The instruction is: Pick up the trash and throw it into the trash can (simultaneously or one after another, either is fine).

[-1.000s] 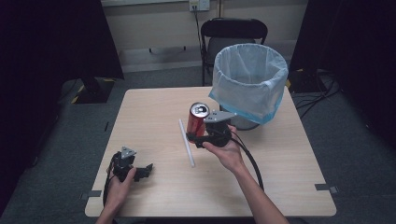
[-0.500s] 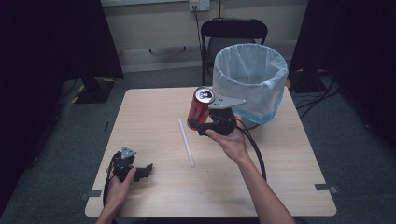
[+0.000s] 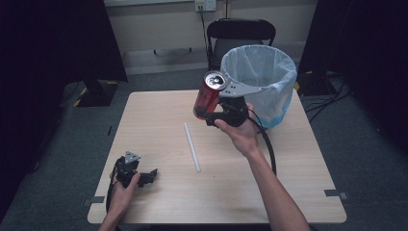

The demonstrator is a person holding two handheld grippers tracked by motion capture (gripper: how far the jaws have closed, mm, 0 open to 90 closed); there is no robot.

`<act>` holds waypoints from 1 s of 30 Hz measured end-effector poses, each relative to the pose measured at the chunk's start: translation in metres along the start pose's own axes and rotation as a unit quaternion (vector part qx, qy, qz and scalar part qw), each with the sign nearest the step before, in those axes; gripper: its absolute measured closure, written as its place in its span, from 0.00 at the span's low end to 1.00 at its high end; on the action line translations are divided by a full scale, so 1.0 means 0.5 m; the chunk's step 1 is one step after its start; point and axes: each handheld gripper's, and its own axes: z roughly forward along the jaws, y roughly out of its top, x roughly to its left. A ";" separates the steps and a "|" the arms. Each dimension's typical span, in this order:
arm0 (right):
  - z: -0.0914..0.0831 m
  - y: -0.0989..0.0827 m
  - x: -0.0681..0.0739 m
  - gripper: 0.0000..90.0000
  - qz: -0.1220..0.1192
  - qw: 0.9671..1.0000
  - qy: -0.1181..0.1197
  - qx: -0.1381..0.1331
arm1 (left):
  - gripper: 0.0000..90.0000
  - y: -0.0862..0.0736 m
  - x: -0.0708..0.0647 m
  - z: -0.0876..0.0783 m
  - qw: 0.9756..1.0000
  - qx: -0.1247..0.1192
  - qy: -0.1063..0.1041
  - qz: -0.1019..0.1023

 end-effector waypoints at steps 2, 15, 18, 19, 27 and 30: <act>-0.003 0.010 -0.005 0.38 0.001 1.000 -0.002 -0.003 | 0.00 0.000 0.000 0.000 1.000 0.000 0.000 0.000; -0.031 0.058 -0.043 0.38 0.009 1.000 -0.025 -0.014 | 0.00 0.000 0.000 0.000 1.000 0.000 0.000 0.000; -0.030 0.063 -0.044 0.38 0.007 1.000 -0.026 -0.012 | 0.00 0.000 0.000 0.000 1.000 0.000 0.000 0.000; -0.031 0.070 -0.046 0.38 0.006 0.999 -0.028 -0.013 | 0.00 0.000 0.000 0.000 1.000 0.000 0.000 0.000; -0.039 0.092 -0.075 0.38 0.012 0.999 -0.039 -0.022 | 0.00 0.000 0.000 0.000 1.000 0.000 0.000 0.000; -0.038 0.093 -0.086 0.38 0.016 0.999 -0.042 -0.022 | 0.00 0.000 0.000 0.000 1.000 0.000 0.000 0.000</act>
